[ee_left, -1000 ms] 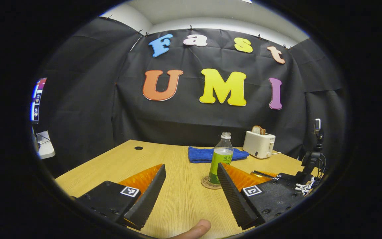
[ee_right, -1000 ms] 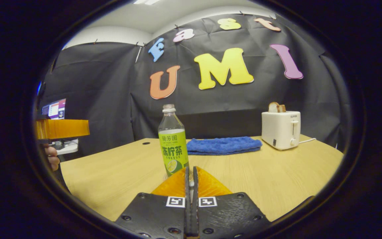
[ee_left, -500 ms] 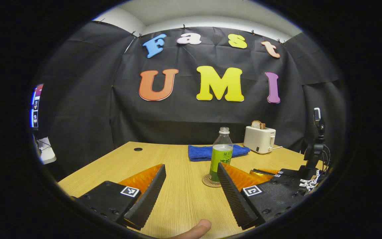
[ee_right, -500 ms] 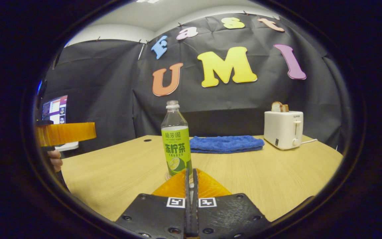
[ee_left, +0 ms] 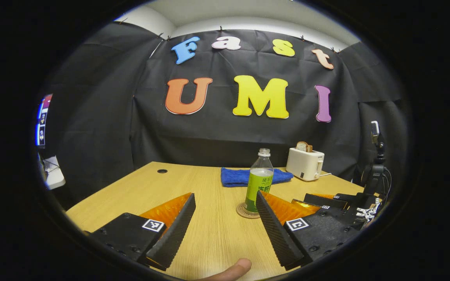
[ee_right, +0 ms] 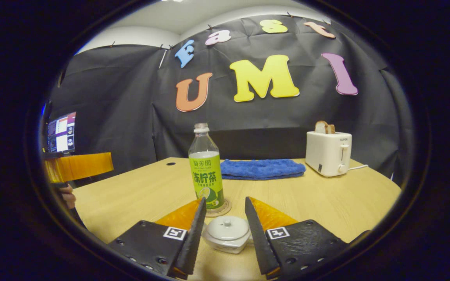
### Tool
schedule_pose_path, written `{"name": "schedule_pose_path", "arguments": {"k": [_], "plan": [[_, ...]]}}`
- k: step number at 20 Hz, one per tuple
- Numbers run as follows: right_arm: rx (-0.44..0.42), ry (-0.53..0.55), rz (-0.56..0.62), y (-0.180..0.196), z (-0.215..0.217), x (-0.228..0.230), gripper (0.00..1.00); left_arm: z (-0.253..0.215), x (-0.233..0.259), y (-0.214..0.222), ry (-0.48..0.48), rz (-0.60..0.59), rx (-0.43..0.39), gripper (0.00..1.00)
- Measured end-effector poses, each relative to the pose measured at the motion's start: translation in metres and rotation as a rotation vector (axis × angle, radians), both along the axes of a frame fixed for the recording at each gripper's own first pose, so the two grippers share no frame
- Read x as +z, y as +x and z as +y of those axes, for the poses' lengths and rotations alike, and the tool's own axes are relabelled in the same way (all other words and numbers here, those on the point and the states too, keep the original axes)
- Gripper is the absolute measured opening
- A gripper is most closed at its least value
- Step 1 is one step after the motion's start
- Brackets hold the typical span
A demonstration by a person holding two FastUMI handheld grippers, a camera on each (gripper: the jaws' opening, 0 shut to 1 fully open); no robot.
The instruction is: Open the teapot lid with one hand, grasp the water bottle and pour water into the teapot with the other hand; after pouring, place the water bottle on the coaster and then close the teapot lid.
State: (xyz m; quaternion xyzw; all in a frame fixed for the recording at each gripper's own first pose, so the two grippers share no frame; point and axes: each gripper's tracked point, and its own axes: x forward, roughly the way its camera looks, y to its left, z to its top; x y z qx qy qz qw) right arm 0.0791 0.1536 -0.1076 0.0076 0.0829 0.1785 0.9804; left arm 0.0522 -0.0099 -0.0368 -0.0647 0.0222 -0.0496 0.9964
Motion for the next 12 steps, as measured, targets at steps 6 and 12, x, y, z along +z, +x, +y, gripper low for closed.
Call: {"name": "schedule_pose_path", "arguments": {"k": [6,12], "plan": [[-0.073,0.028,-0.073,-0.029,-0.032,0.06,0.91,0.012,0.016,-0.012,0.009,-0.023,0.02,0.97],[-0.131,-0.051,-0.177,-0.058,-0.083,0.118,0.93,0.006,0.021,-0.021,0.063,-0.024,0.066,0.98]]}}
